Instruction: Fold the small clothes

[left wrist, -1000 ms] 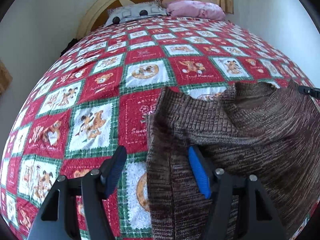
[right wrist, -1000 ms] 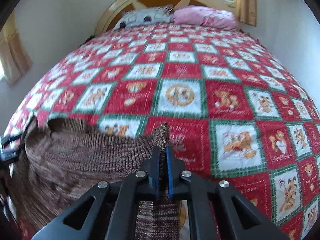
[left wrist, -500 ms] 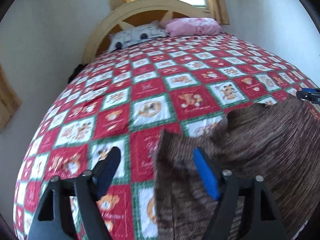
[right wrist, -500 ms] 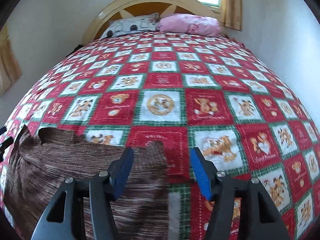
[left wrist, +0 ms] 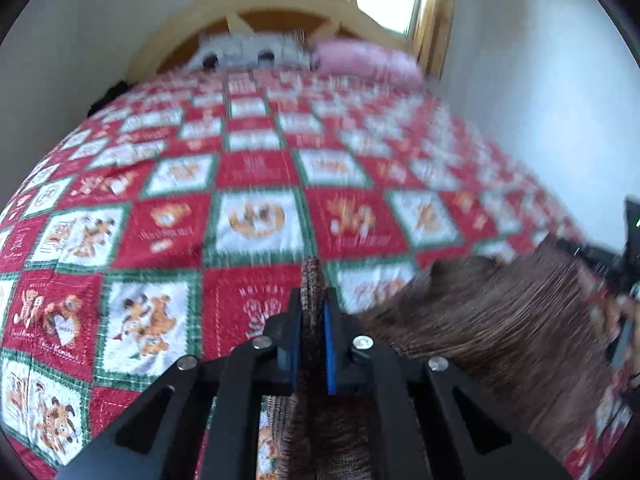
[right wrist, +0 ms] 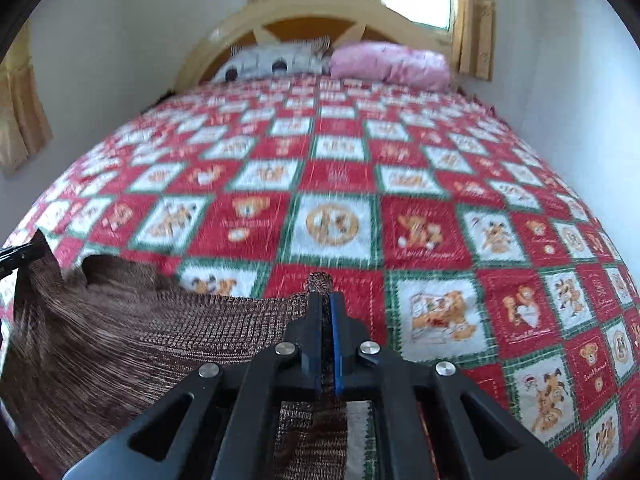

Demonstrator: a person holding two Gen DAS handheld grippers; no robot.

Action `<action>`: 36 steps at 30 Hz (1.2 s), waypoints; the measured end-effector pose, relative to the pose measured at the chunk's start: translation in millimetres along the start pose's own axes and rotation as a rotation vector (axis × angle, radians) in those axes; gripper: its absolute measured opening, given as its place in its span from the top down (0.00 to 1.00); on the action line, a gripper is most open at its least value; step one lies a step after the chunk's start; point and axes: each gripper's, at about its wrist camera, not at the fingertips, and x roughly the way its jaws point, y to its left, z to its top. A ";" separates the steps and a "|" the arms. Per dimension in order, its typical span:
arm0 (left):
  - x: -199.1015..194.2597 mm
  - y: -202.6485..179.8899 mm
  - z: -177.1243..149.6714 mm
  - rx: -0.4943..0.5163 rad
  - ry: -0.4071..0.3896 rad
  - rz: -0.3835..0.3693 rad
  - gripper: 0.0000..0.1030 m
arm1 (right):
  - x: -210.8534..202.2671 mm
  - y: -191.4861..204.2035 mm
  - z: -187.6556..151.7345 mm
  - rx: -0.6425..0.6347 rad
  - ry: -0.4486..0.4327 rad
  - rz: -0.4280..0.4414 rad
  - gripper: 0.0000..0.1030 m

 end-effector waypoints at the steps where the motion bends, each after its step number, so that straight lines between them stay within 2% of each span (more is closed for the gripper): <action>1: -6.6 2.1 -0.4 0.001 -0.027 0.011 0.91 | -3.9 -1.1 -0.5 0.007 -0.018 -0.007 0.97; 6: -11.4 11.6 -6.9 -0.052 -0.054 0.014 0.91 | -19.7 -5.0 -4.6 0.032 -0.120 -0.056 0.97; 8: -11.1 13.8 -9.8 -0.062 -0.065 0.039 0.90 | -24.4 -4.4 -5.6 0.033 -0.146 -0.060 0.97; 9: -4.0 15.1 -7.8 -0.057 -0.050 0.058 0.86 | -19.9 -3.9 -4.5 0.029 -0.130 -0.059 0.97; 11: 13.5 14.9 -7.3 -0.056 0.012 0.080 0.82 | -0.4 -6.3 -3.2 0.030 -0.046 -0.053 0.95; 12: 22.4 15.4 -9.1 -0.058 0.063 0.091 0.78 | 5.2 -7.4 -3.8 0.027 -0.020 -0.072 0.91; 13: 28.2 16.3 -10.4 -0.065 0.100 0.124 0.72 | 11.8 -9.3 -4.0 0.022 0.014 -0.111 0.76; 14: 26.0 16.4 -11.0 -0.067 0.098 0.140 0.68 | 14.2 -13.0 -4.9 0.024 0.040 -0.151 0.63; 15: 18.9 15.8 -11.8 -0.065 0.080 0.148 0.56 | 11.2 -16.0 -6.7 0.030 0.041 -0.163 0.40; 16: 11.0 15.1 -12.7 -0.061 0.061 0.160 0.41 | 3.7 -19.7 -9.6 0.041 0.028 -0.161 0.37; 18: -13.4 10.7 -15.4 -0.035 0.005 0.198 0.27 | -19.1 -24.5 -17.2 0.061 -0.001 -0.089 0.38; 20: -40.5 1.1 -22.4 0.016 -0.047 0.213 0.25 | -39.4 -23.0 -26.0 0.067 -0.004 -0.030 0.37; 22: -57.1 -9.8 -31.0 0.059 -0.061 0.201 0.23 | -62.7 -10.3 -38.7 0.031 -0.002 0.059 0.38; 25: -70.4 -32.7 -50.7 0.125 -0.019 0.170 0.22 | -88.4 17.5 -63.6 -0.065 0.014 0.138 0.38; 27: -71.3 -47.1 -68.1 0.159 0.028 0.146 0.22 | -95.6 26.8 -81.4 -0.079 0.054 0.169 0.38; 29: -71.8 -59.2 -87.7 0.191 0.071 0.128 0.22 | -100.5 29.1 -99.2 -0.071 0.083 0.167 0.38; 32: -63.3 -68.4 -116.4 0.248 0.161 0.168 0.22 | -102.9 25.6 -126.2 -0.064 0.138 0.151 0.38; 33: -60.3 -67.2 -124.7 0.248 0.182 0.173 0.22 | -98.8 22.9 -134.0 -0.067 0.175 0.141 0.38; 34: -64.4 -63.1 -128.6 0.220 0.158 0.156 0.22 | -100.0 21.1 -139.1 -0.070 0.176 0.131 0.38; 36: -69.9 -54.5 -126.9 0.174 0.167 0.143 0.21 | -111.1 20.4 -140.3 -0.071 0.156 0.097 0.38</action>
